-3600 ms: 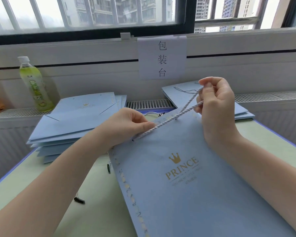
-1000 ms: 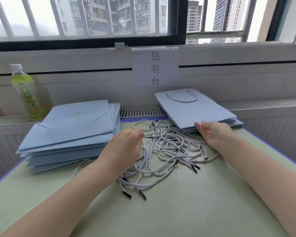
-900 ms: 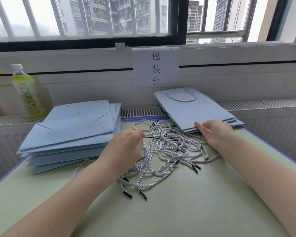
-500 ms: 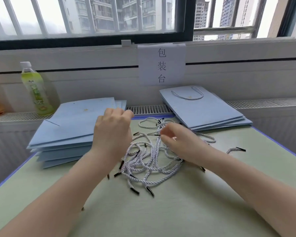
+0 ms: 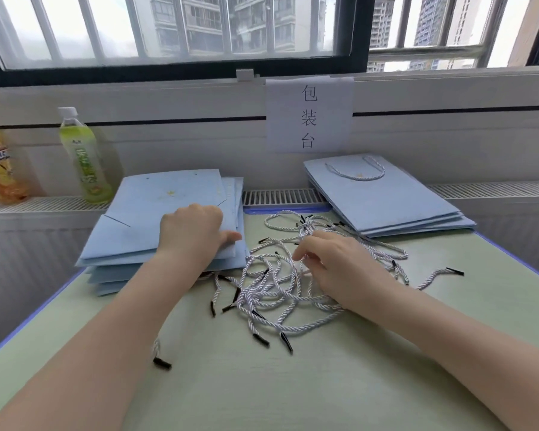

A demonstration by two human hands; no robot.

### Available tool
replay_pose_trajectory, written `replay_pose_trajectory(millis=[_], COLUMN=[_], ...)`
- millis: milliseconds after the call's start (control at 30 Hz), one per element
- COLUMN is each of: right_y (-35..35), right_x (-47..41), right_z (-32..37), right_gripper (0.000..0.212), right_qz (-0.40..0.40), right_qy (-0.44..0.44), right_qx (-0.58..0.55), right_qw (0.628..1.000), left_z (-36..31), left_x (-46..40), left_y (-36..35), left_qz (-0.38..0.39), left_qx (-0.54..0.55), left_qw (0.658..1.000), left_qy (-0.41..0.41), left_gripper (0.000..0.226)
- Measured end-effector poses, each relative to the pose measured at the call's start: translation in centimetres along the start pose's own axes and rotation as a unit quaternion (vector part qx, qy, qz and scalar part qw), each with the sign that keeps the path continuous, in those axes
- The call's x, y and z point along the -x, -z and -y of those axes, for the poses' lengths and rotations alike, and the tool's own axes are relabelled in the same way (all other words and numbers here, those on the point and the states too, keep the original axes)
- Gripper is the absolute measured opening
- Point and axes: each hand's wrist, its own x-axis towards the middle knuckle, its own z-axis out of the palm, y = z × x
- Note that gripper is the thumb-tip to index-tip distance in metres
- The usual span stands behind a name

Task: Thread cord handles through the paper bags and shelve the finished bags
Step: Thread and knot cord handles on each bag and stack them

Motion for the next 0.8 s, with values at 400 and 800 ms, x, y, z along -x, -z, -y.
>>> replay_pose_trajectory(millis=[400, 800], right_y=[3.5, 3.8], right_x=[-0.8, -1.3], right_z=[0.9, -0.8], right_gripper=[0.037, 0.057], right_qz=[-0.307, 0.016], right_qy=[-0.047, -0.311], right_qx=[-0.358, -0.75], right_qw=[0.881, 0.584], left_z=[0.5, -6.4], left_x=[0.8, 5.6], left_y=[0.6, 4.3], left_qz=[-0.35, -0.484], left_qx=[0.105, 0.251], left_qw=[0.928, 0.748], left_qy=[-0.08, -0.38], left_gripper=[0.046, 0.033])
